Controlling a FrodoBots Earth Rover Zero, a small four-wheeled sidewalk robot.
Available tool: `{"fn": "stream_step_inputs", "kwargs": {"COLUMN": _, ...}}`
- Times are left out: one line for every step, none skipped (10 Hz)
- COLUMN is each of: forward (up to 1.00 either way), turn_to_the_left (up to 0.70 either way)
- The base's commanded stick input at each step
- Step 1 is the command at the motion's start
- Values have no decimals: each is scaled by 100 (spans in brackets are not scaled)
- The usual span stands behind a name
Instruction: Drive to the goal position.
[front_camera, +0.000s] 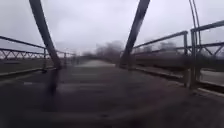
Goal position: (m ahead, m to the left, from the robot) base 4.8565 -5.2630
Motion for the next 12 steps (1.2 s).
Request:
{"fn": "stream_step_inputs", "kwargs": {"forward": 100, "turn_to_the_left": 15}}
{"fn": "stream_step_inputs", "kwargs": {"forward": 100, "turn_to_the_left": 32}}
{"fn": "stream_step_inputs", "kwargs": {"forward": 100, "turn_to_the_left": 9}}
{"fn": "stream_step_inputs", "kwargs": {"forward": 100, "turn_to_the_left": 0}}
{"fn": "stream_step_inputs", "kwargs": {"forward": 100, "turn_to_the_left": 0}}
{"fn": "stream_step_inputs", "kwargs": {"forward": 100, "turn_to_the_left": 0}}
{"fn": "stream_step_inputs", "kwargs": {"forward": 100, "turn_to_the_left": 0}}
{"fn": "stream_step_inputs", "kwargs": {"forward": 100, "turn_to_the_left": 0}}
{"fn": "stream_step_inputs", "kwargs": {"forward": 100, "turn_to_the_left": 0}}
{"fn": "stream_step_inputs", "kwargs": {"forward": 100, "turn_to_the_left": 0}}
{"fn": "stream_step_inputs", "kwargs": {"forward": 100, "turn_to_the_left": 0}}
{"fn": "stream_step_inputs", "kwargs": {"forward": 100, "turn_to_the_left": 0}}
